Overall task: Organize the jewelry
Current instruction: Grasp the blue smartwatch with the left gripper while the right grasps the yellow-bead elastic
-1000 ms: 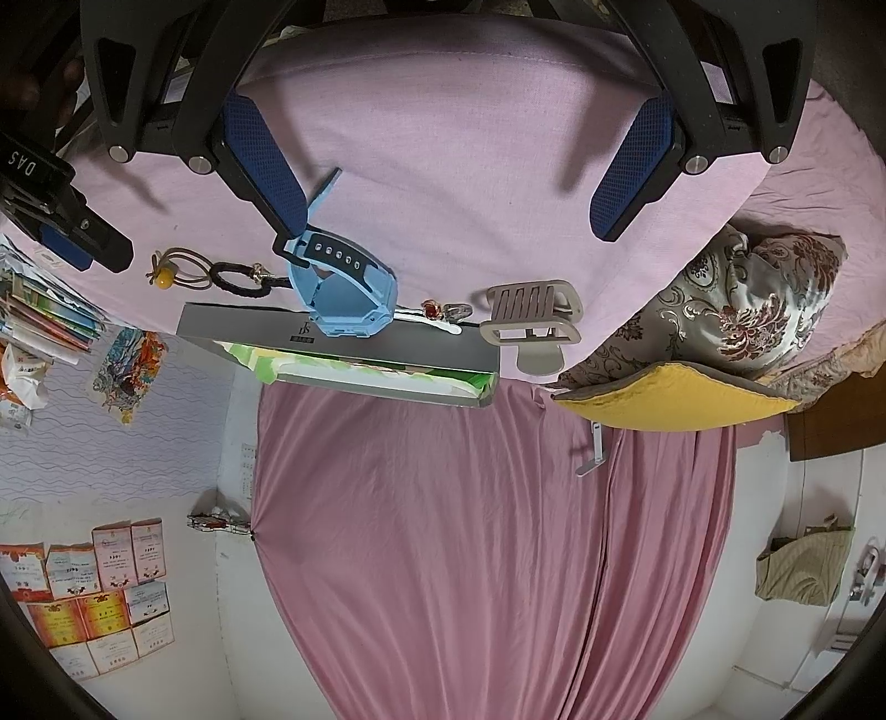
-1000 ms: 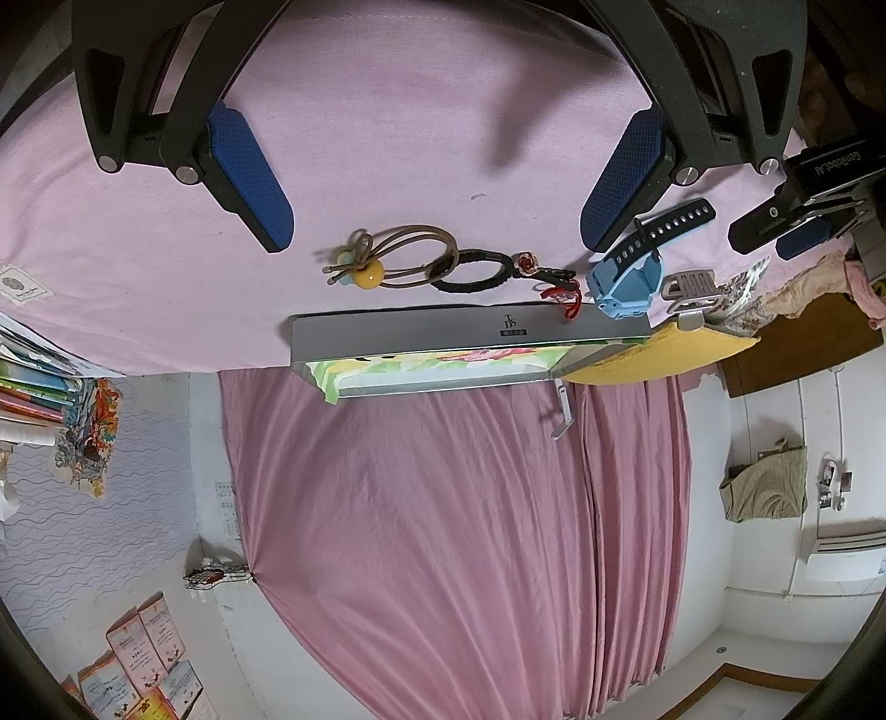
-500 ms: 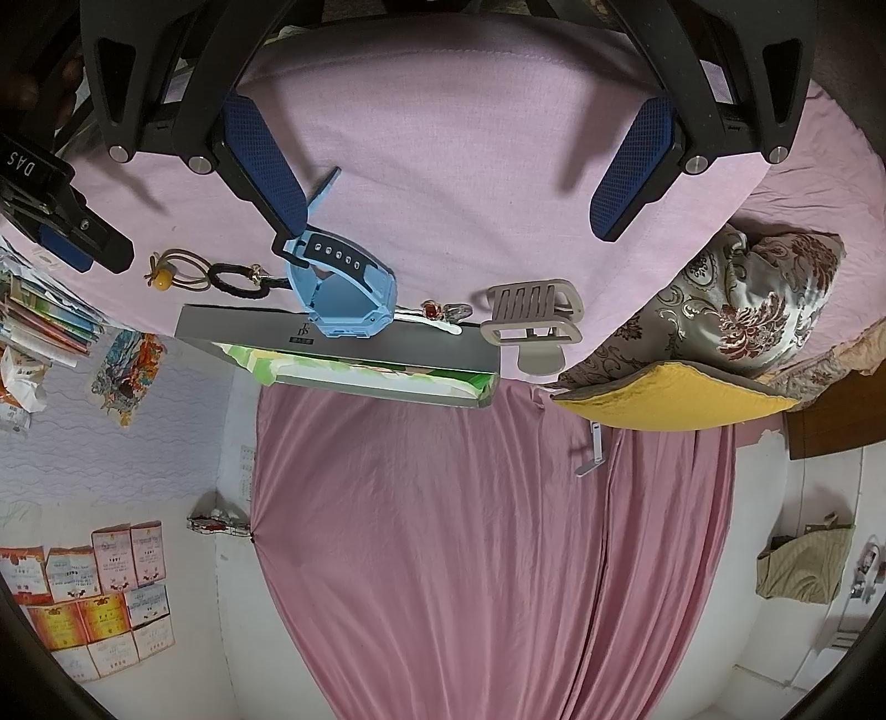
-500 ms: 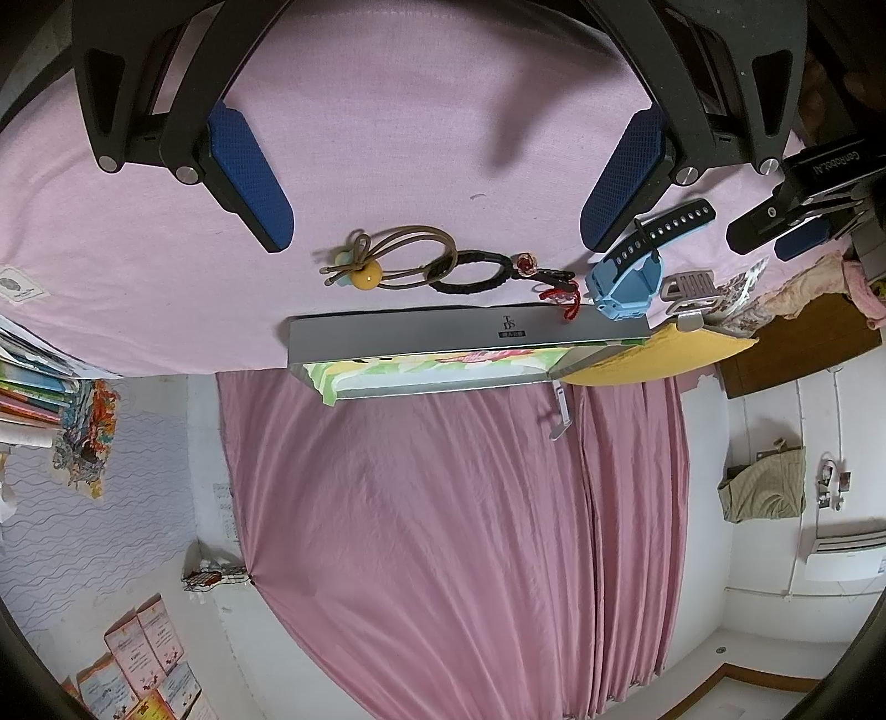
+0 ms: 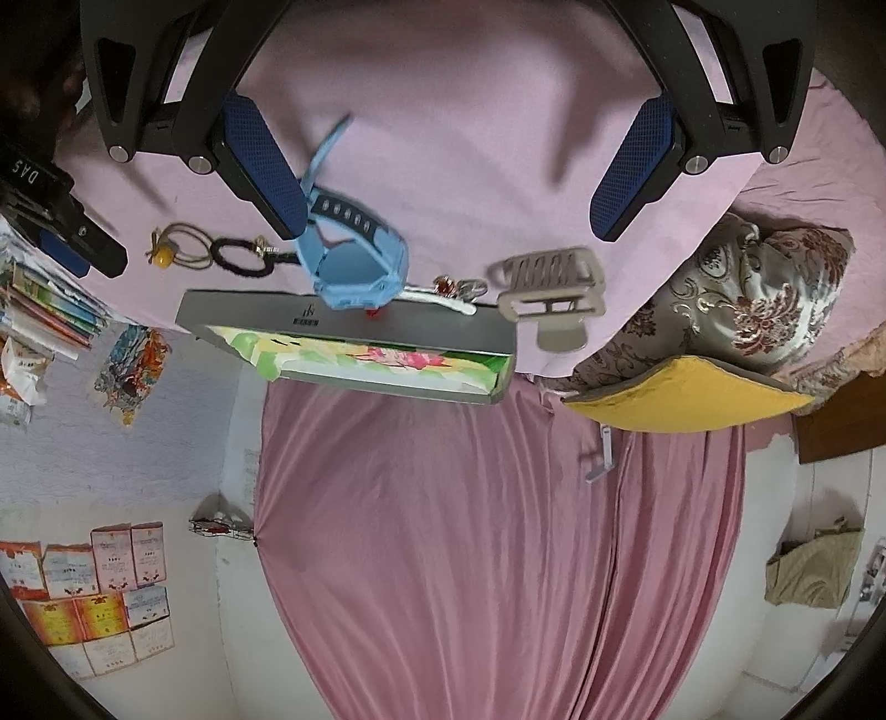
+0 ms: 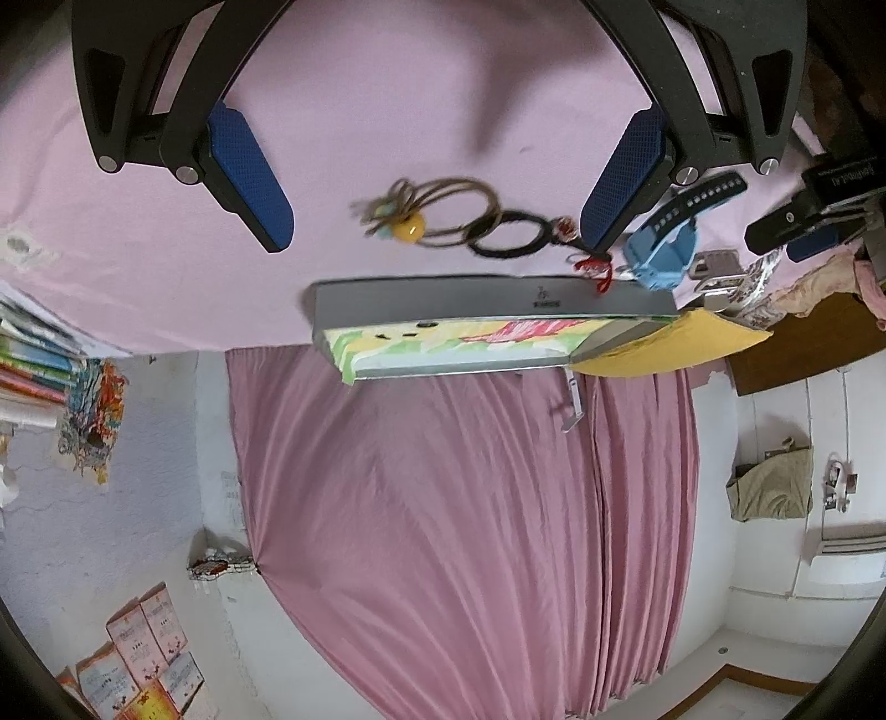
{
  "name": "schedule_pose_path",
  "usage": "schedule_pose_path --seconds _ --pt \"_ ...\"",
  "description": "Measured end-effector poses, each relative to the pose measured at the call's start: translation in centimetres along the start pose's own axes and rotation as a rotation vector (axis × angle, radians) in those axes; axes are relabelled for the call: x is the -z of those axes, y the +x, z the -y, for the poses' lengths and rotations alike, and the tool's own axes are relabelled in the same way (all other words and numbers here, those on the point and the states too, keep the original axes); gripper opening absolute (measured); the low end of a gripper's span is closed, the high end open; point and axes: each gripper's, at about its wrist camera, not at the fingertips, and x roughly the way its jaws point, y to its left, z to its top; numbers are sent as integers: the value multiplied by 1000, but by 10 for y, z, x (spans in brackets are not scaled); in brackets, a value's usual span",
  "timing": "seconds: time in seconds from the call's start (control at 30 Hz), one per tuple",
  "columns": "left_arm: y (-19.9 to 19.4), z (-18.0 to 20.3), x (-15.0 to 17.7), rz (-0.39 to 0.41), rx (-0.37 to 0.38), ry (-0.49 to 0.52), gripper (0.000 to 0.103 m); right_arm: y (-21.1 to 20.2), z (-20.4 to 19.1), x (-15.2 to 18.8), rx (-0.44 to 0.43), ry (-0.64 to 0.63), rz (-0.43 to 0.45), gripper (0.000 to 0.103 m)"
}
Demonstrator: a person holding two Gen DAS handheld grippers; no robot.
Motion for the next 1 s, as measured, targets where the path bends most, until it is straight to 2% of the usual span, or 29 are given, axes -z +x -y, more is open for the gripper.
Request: schedule_pose_path --seconds 0.1,0.2,0.33,0.4,0.47,0.53,0.6,0.67,0.8,0.87,0.93,1.0 --pt "10 0 -13 -33 24 -32 102 8 4 -12 10 -15 -26 102" --pt "24 4 -22 -84 42 -38 102 21 9 -23 45 -26 -107 102" --pt "41 10 -30 -159 76 -16 102 40 18 -35 -6 -11 -222 102" --pt "49 11 -32 -199 102 -9 102 47 19 -37 -16 -21 -251 102" --pt "57 10 -35 -237 124 -14 96 53 19 -38 -18 -33 -284 102" --pt "63 10 -36 -271 144 -17 95 60 21 -40 -49 -32 -324 101" --pt "67 10 -36 -289 162 -22 95 66 20 -40 -68 -33 -353 97" --pt "71 13 -37 -305 174 -18 95 72 19 -41 -77 -40 -384 85" --pt "77 24 -39 -340 184 20 95 82 19 -38 -87 -41 -428 74" --pt "82 29 -40 -366 179 42 95 87 17 -35 -74 -74 -456 64" --pt "87 34 -42 -385 179 68 95 90 18 -32 -77 -88 -482 58" --pt "91 37 -43 -403 173 84 95 92 19 -32 -95 -80 -510 56"
